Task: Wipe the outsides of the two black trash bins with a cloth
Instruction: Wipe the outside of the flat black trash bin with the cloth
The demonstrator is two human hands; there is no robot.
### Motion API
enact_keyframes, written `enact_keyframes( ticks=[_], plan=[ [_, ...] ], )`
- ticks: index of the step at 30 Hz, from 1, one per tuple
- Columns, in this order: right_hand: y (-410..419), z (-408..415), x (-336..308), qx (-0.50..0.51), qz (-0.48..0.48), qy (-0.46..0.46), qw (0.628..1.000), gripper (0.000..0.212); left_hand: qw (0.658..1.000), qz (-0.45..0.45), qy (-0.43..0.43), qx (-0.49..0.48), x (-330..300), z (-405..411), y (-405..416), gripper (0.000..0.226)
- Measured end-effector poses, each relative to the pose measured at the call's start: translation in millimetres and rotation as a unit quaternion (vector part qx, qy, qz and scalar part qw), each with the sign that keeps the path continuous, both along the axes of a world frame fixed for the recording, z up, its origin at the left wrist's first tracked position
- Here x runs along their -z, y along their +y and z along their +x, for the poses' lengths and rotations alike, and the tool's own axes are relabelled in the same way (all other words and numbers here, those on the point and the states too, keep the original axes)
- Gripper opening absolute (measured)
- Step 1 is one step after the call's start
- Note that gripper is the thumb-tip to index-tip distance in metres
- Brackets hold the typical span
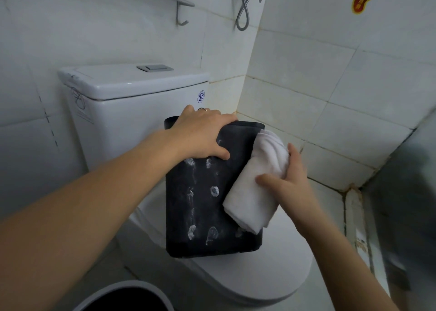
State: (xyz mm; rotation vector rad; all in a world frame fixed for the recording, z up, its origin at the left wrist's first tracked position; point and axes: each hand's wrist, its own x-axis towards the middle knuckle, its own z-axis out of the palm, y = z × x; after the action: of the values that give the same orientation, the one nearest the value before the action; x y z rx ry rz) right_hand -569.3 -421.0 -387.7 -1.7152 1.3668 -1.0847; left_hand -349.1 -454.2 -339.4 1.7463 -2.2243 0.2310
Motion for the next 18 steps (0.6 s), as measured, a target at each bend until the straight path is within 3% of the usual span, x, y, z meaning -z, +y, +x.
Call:
enact_keyframes(
  ticks=[2,4,7,11,15,18],
  plan=[
    [6,-3,3,0.002,-0.056,0.065,0.996,0.096,1.000,0.001,0.002,-0.001,0,1,-1,0.076],
    [10,0,8,-0.007,-0.148,0.146,0.978,0.086,1.000,0.003,0.001,-0.001,0,2,-1,0.077],
    [3,0,15,-0.016,-0.307,0.300,0.903,0.053,1.000,0.001,-0.003,0.001,0,2,-2,0.078],
    [-6,-3,17,0.025,-0.362,0.474,0.803,0.057,1.000,-0.002,-0.006,0.000,1,1,-2,0.077],
    [-11,-7,15,-0.034,-0.431,0.514,0.741,0.067,1.000,0.001,-0.006,0.000,0,1,-2,0.078],
    [-15,-4,13,-0.087,-0.433,0.510,0.738,0.082,1.000,-0.001,-0.010,-0.001,0,0,-1,0.076]
  ],
)
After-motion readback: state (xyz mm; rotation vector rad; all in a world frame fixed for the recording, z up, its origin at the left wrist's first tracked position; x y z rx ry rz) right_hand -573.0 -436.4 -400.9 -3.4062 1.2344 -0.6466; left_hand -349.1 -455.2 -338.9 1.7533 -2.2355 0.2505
